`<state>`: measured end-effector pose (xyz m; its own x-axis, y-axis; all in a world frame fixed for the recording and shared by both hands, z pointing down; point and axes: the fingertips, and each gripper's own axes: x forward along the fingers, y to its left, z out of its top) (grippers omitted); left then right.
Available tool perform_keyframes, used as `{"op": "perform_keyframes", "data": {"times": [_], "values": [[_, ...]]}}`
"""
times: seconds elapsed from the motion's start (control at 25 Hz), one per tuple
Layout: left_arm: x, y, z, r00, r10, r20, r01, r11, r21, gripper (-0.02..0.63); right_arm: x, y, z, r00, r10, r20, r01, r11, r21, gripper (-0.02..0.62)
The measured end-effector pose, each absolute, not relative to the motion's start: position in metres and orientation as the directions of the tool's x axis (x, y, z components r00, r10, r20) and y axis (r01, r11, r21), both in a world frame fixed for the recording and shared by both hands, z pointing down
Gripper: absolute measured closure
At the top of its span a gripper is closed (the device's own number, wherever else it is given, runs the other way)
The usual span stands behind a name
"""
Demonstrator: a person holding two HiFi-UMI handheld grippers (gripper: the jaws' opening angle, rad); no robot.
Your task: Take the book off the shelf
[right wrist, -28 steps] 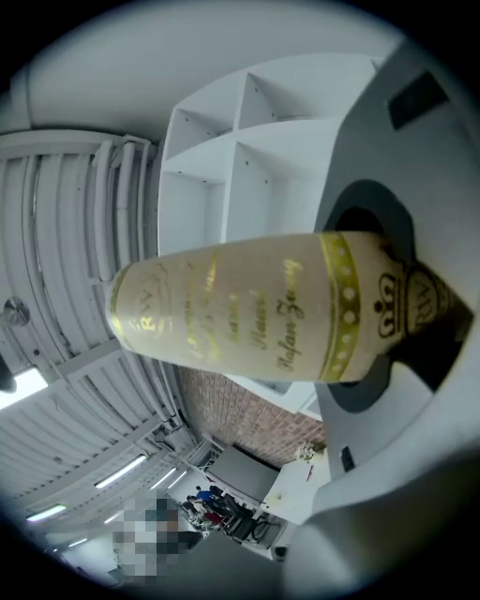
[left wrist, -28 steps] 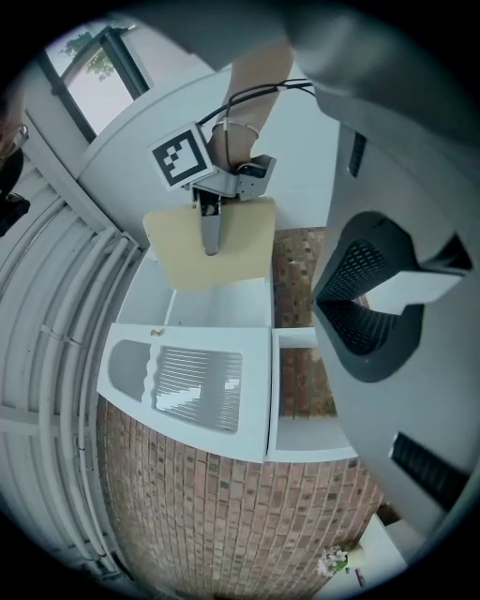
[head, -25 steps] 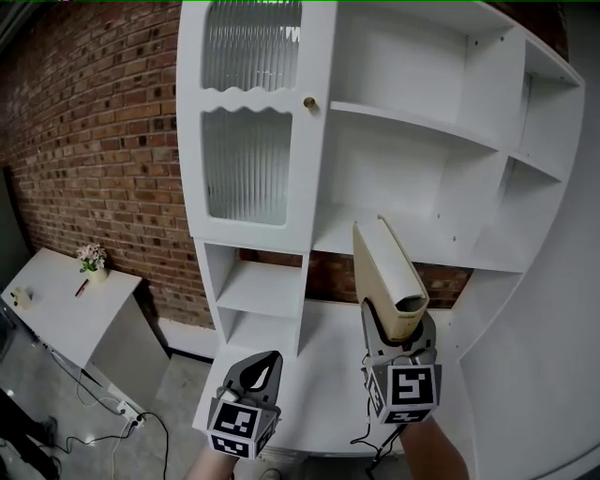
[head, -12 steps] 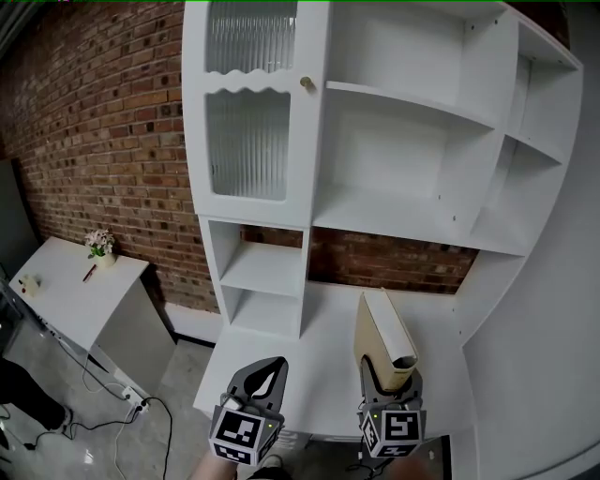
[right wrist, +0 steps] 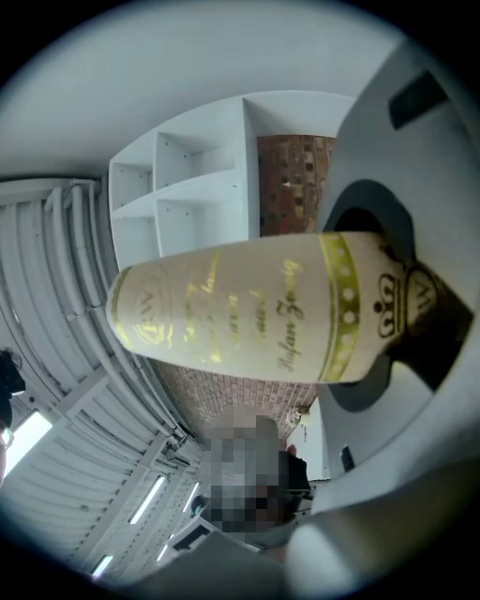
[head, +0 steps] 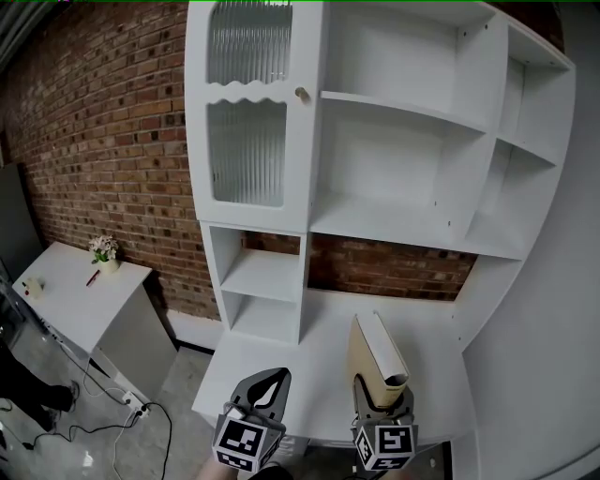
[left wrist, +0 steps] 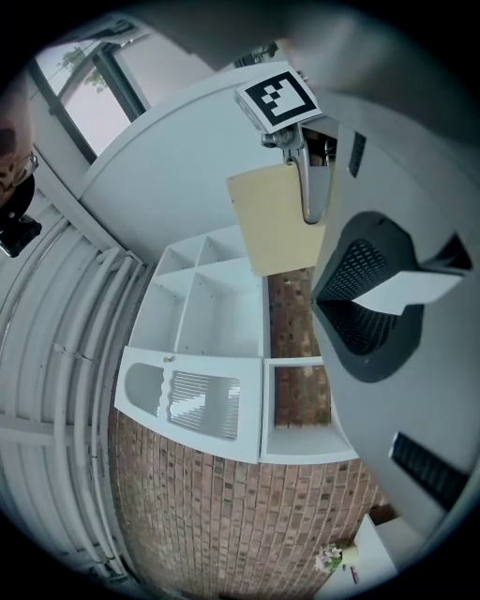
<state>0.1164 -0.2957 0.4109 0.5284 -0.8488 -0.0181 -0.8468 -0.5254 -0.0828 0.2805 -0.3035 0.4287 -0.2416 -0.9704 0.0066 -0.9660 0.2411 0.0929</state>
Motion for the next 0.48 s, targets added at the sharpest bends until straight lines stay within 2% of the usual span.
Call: {"op": "perform_keyframes", "data": {"times": [0.48], "values": [[0.1235,-0.2940,0.4106,0.530,-0.848,-0.020,-0.846,-0.527,-0.075,0.594,0.2857,-0.2987,0.4232,-0.243,-0.970,0.004,-0.964,0.242,0.107,0.360]]}}
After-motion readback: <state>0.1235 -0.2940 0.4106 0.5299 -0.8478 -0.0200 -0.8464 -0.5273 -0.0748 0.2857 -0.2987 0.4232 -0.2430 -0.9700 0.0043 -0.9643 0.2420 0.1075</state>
